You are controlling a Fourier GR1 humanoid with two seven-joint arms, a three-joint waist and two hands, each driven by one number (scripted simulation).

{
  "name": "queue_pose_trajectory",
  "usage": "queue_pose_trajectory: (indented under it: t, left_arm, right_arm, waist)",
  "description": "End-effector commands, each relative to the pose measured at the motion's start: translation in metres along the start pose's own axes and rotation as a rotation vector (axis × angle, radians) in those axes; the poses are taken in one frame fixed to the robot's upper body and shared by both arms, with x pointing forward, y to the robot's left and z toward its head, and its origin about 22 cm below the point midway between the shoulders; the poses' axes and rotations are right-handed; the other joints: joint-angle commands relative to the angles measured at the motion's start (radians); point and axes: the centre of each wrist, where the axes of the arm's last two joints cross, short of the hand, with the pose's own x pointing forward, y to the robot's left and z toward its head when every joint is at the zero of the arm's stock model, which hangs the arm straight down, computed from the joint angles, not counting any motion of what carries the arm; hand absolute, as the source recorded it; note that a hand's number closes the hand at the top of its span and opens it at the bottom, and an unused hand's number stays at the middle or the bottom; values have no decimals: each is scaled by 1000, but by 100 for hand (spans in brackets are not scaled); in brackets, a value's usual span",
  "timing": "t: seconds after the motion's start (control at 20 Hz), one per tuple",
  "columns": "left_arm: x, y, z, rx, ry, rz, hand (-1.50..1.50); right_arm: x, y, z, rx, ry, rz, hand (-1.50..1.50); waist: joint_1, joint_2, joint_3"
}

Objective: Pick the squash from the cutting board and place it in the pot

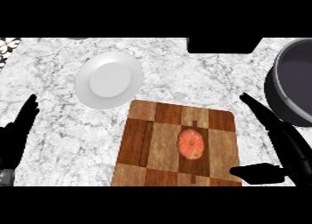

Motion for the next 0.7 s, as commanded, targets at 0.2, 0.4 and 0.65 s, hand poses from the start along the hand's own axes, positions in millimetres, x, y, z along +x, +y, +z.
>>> queue_pose_trajectory:
  t: [0.2,0.4,0.65]
  left_arm:
    - [5,-14,-7,-27,-28,3,0]
    - [9,-2,-10,-21,0,16,0]
    - [-6,13,0,18,-9,6,0]
  right_arm:
    - [46,6,-31,339,185,269,-150]
    - [76,14,-50,474,240,310,-150]
    - [88,21,-74,578,283,299,-150]
  waist:
    - [24,5,-2]
    - [17,2,0]
    - [6,1,1]
